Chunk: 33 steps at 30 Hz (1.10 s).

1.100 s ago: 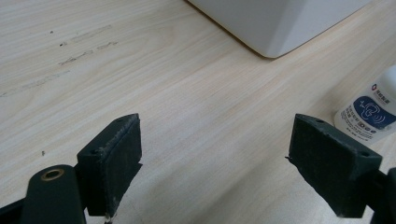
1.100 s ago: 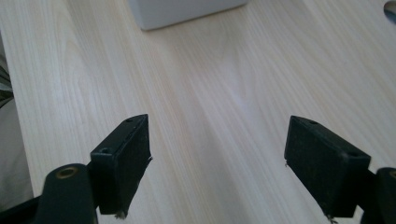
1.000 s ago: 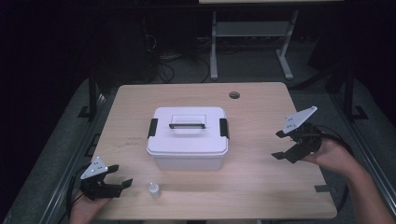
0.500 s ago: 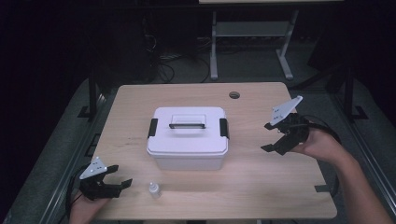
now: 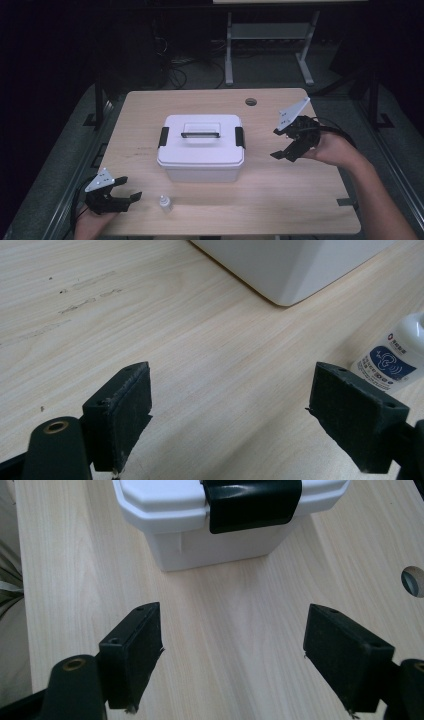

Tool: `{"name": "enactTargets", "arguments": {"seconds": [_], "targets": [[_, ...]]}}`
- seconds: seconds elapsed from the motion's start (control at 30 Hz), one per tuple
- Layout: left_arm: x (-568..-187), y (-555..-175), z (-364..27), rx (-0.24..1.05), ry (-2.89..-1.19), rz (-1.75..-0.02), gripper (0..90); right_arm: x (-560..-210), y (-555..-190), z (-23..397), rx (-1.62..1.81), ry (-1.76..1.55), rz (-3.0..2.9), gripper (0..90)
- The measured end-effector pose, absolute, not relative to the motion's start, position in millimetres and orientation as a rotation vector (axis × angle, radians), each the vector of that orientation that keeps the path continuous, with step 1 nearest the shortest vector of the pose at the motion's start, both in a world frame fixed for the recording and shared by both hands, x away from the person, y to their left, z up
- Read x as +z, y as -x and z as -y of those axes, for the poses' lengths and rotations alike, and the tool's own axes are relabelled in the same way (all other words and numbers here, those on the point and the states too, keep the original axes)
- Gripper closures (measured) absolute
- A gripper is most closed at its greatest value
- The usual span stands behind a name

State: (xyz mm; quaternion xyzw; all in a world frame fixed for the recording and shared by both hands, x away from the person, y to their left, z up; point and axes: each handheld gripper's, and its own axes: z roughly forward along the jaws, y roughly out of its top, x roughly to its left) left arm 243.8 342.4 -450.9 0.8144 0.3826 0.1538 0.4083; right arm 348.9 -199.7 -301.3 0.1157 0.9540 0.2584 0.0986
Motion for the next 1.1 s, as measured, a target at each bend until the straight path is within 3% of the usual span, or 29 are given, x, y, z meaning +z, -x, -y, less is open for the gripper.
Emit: {"name": "enactTargets", "arguments": {"seconds": [1.1], "targets": [[-450, -245, -343, 0.38, -2.043, -0.959, 17.0, -272, -364, 130, 0.722, -0.207, -2.853, 23.3]]}}
